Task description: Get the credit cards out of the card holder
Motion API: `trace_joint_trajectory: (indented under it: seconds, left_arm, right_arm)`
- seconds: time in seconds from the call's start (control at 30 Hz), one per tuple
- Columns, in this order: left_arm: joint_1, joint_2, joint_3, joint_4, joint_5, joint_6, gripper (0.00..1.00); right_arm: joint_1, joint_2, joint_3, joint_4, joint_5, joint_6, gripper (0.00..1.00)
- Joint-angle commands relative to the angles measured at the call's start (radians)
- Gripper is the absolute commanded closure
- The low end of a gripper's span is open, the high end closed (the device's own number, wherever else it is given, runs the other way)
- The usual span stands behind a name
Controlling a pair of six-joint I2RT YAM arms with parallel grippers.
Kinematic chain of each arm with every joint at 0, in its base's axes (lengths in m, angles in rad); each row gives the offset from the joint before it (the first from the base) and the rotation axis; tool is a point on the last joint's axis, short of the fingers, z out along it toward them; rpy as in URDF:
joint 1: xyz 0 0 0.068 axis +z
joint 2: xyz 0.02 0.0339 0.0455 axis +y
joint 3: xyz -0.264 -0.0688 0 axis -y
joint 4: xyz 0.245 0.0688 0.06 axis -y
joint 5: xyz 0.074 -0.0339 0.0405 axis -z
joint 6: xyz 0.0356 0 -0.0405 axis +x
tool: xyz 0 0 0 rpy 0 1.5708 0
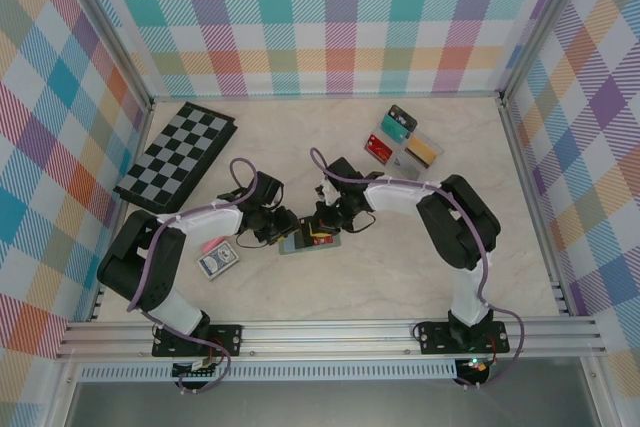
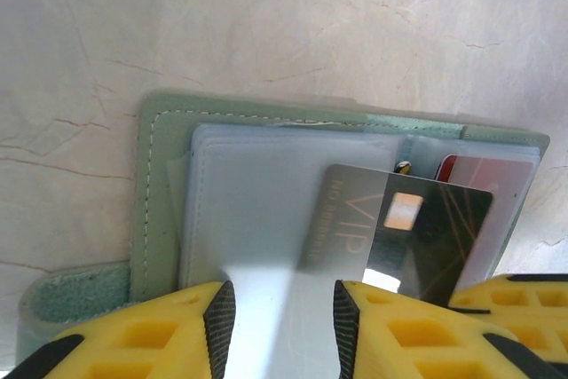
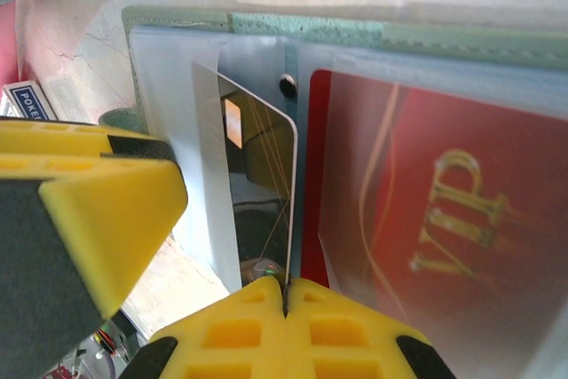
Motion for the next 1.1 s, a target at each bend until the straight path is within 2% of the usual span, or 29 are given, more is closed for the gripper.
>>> trace_joint_trajectory:
  seconds: [0.0, 0.13, 0.27, 0.47, 0.6, 0.77, 0.93, 1.07]
  left_arm:
    - [-0.002, 0.002, -0.034, -0.027, -0.024, -0.019, 0.63]
    - [0.004, -0.023, -0.017, 0.007, 0.019, -0.014, 0.61]
    - [0.034, -0.084, 0.004, 0.055, 0.105, -0.004, 0.52]
    - [0.092, -0.16, 0.069, 0.094, 0.247, 0.016, 0.34]
    - [0.118, -0.17, 0.092, 0.204, 0.348, -0.032, 0.21]
    - [0.122, -0.144, 0.128, 0.374, 0.464, -0.106, 0.13]
    - [0.122, -0.099, 0.176, 0.474, 0.533, -0.161, 0.13]
    - [0.122, -0.086, 0.2, 0.554, 0.563, -0.232, 0.26]
  right_arm:
    - [-0.012, -0.054, -0.034, -0.019, 0.014, -0.03, 1.0]
    - [-0.028, -0.116, -0.074, 0.025, -0.01, -0.035, 1.0]
    - [-0.072, -0.196, -0.128, 0.081, -0.071, -0.047, 1.0]
    - [-0.165, -0.281, -0.138, 0.123, -0.255, -0.102, 1.0]
    - [-0.246, -0.306, -0.114, 0.169, -0.403, -0.094, 1.0]
    - [-0.31, -0.323, -0.086, 0.217, -0.535, -0.069, 1.0]
    - [-0.34, -0.324, -0.061, 0.26, -0.635, -0.021, 1.0]
    - [-0.347, -0.309, -0.028, 0.291, -0.68, 0.011, 1.0]
